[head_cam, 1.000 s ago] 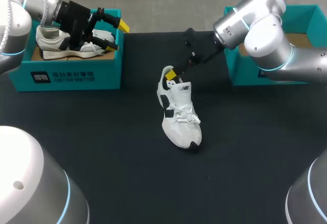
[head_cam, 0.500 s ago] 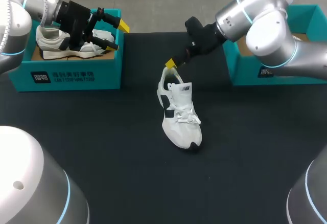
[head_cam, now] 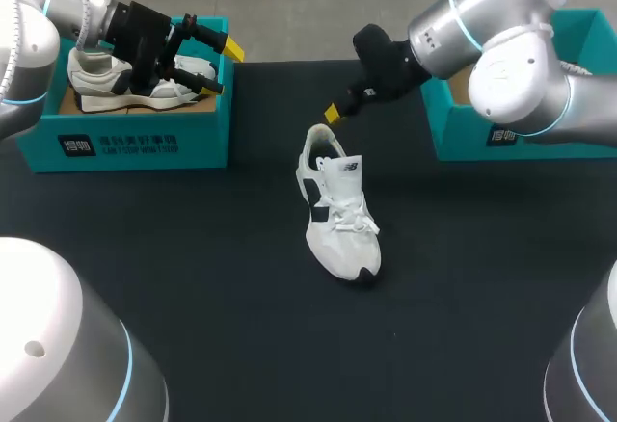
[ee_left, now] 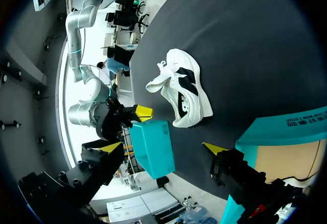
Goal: Take the shoe out of the shoebox, open the shoe tongue, remove and reinsert the insole, then place the shoe into the shoebox
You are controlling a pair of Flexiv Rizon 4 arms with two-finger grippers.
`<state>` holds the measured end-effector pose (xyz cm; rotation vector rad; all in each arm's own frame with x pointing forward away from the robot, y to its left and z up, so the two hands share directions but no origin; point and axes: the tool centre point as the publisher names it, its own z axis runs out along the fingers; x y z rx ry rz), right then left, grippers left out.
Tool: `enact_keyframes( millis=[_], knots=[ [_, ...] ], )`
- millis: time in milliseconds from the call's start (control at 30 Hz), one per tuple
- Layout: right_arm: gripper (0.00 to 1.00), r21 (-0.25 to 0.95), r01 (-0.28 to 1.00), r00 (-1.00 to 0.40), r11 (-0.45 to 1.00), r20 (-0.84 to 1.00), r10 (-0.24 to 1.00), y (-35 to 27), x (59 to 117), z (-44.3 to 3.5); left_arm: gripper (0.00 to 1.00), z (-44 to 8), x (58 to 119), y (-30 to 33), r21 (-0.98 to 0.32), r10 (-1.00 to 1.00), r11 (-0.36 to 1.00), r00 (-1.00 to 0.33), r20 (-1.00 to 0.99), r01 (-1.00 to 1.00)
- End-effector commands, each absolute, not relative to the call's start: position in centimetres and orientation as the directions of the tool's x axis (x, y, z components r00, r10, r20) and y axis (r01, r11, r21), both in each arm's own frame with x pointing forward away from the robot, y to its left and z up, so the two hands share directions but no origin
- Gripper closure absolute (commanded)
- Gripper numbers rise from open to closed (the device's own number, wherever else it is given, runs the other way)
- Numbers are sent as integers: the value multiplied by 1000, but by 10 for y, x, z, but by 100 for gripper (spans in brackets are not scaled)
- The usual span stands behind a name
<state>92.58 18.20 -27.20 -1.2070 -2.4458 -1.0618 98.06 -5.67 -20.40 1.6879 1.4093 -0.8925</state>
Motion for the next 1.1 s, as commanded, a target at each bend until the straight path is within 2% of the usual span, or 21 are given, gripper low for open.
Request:
enact_keyframes(
  millis=[33, 167, 367, 567, 767, 1100],
  knots=[
    [100, 510, 760, -638, 403, 466, 613, 182, 925, -271, 0, -204, 980, -56, 111, 467, -114, 152, -871, 987],
    [100, 510, 760, -638, 403, 466, 613, 182, 925, -271, 0, -204, 980, -56, 111, 467, -114, 152, -871, 987],
    [100, 448, 820, -519, 356, 321, 792, 187, 930, -276, 0, -204, 980, -56, 111, 467, -114, 152, -871, 987],
    [100, 432, 854, -418, 291, 236, 877, 176, 927, -281, 0, -204, 980, -56, 111, 467, -114, 152, -871, 987],
    [100, 355, 885, -356, 301, 100, 929, 165, 923, -291, 0, -204, 980, -56, 111, 467, -114, 152, -871, 987],
    [100, 355, 885, -356, 301, 100, 929, 165, 923, -291, 0, -204, 980, -56, 111, 467, -114, 152, -871, 987]
  ],
)
